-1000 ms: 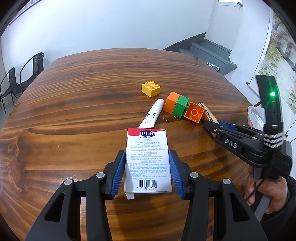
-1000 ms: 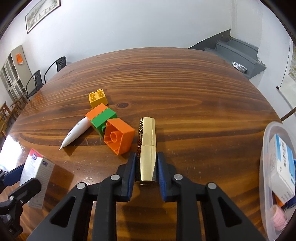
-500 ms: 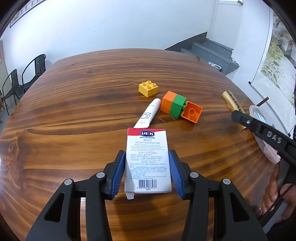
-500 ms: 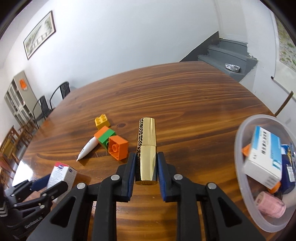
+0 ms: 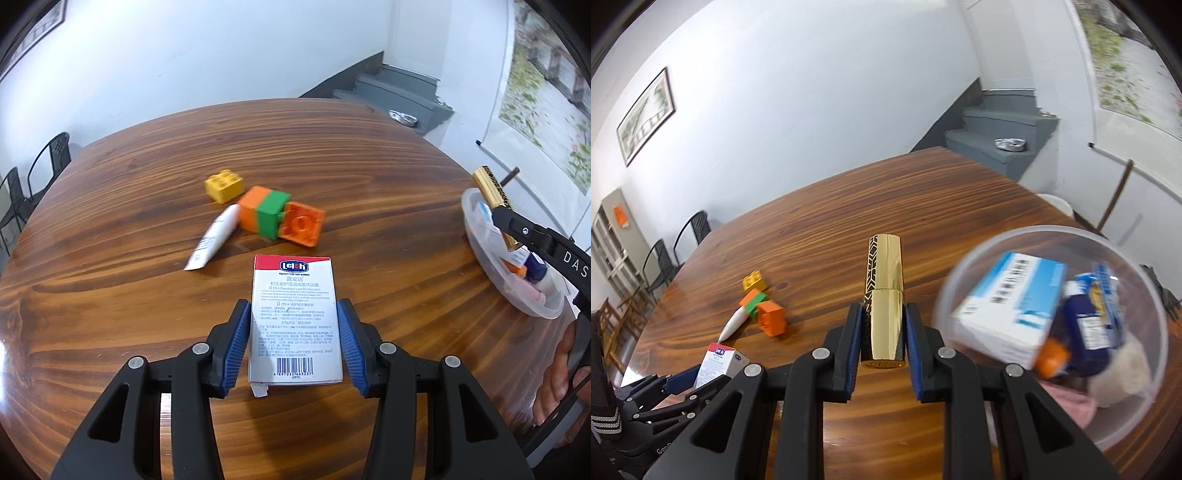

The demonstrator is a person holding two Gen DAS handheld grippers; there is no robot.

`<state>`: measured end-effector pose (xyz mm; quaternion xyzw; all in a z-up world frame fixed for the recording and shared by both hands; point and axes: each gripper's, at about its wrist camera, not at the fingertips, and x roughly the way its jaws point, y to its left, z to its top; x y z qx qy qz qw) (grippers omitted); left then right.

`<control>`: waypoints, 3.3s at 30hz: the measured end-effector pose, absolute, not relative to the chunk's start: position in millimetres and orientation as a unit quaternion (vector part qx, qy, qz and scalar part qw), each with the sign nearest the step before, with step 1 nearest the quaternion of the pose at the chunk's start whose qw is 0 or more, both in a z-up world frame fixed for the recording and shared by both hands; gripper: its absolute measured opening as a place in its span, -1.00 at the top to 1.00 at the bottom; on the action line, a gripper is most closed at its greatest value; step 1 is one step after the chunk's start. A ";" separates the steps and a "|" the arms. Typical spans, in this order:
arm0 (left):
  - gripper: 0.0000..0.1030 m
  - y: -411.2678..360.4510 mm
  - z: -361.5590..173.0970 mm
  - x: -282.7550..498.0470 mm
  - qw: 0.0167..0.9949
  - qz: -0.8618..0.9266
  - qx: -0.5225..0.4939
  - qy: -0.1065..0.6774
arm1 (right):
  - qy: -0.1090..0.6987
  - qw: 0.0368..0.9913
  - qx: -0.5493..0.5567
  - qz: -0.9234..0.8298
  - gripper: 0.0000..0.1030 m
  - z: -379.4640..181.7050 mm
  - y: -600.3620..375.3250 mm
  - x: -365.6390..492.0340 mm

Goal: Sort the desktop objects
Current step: 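Carry the box and lipstick tube over the clear bowl with both tools, then open the left tool to drop the box while the right tool releases the lipstick, then grasp the white ointment tube with the left tool while the right tool approaches the orange brick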

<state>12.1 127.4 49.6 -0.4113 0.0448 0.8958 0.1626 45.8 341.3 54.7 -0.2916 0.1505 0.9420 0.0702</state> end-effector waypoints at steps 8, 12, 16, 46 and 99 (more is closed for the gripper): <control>0.02 172.6 58.8 16.3 0.207 0.888 -0.407 0.059 | 0.172 0.141 -0.268 0.937 0.52 52.7 394.4 83.1; 0.02 194.1 65.9 18.1 0.227 0.885 -0.400 0.068 | 0.189 0.173 -0.261 0.931 0.52 50.4 422.8 100.5; 0.02 212.9 70.4 21.0 0.248 0.878 -0.402 0.070 | 0.205 0.193 -0.257 0.925 0.52 46.4 442.9 110.0; 0.02 311.1 92.9 33.6 0.408 0.819 -0.401 0.040 | 0.259 0.234 -0.206 0.914 0.46 39.6 486.7 134.7; -0.25 193.0 99.1 -6.4 0.293 0.870 -0.397 0.013 | 0.219 0.315 -0.197 0.902 0.02 44.7 471.9 136.8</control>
